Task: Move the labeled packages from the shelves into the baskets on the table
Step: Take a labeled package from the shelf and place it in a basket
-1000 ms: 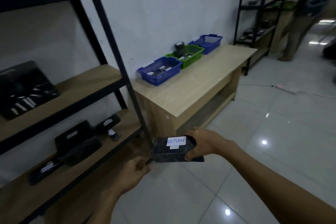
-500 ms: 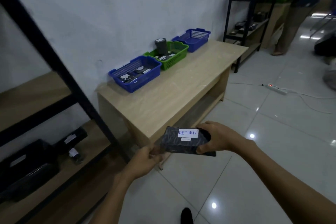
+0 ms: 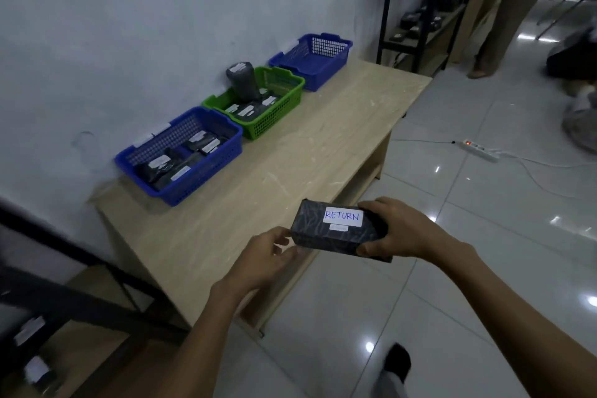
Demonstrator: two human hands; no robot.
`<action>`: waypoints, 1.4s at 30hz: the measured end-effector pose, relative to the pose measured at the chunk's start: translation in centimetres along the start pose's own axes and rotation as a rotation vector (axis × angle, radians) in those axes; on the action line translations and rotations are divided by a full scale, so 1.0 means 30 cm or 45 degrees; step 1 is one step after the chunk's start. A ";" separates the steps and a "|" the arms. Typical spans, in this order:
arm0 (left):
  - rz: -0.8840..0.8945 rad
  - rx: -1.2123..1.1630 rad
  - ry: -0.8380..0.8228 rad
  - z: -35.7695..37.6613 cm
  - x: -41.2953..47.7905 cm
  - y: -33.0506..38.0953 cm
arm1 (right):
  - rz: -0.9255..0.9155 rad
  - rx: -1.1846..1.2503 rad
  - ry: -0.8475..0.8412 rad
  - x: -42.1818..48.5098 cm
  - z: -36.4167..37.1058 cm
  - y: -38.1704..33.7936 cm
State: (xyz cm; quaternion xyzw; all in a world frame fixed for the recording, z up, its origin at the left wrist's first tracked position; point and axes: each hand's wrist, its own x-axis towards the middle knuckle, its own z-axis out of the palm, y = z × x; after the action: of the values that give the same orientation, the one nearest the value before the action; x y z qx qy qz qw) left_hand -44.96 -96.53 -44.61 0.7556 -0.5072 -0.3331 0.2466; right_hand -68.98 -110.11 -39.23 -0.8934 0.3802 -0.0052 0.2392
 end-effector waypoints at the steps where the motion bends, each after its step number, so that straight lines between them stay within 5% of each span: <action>1: -0.007 0.014 0.007 0.001 0.069 0.014 | -0.015 -0.007 -0.007 0.053 -0.018 0.042; 19: -0.228 -0.129 0.242 0.030 1.112 0.352 | -0.190 -0.077 -0.165 1.062 -0.505 0.703; 33: -0.369 -0.170 0.374 -0.137 1.821 0.382 | -0.257 -0.060 -0.250 1.850 -0.731 0.973; 42: -0.597 -0.167 0.605 -0.196 2.148 0.439 | -0.586 0.010 -0.393 2.414 -0.859 1.036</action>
State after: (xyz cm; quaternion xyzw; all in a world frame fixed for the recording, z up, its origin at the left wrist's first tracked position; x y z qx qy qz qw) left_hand -31.48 -161.11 -47.71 0.8906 -0.2255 -0.2272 0.3229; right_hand -43.46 -188.92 -42.31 -0.9456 0.1263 0.0755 0.2902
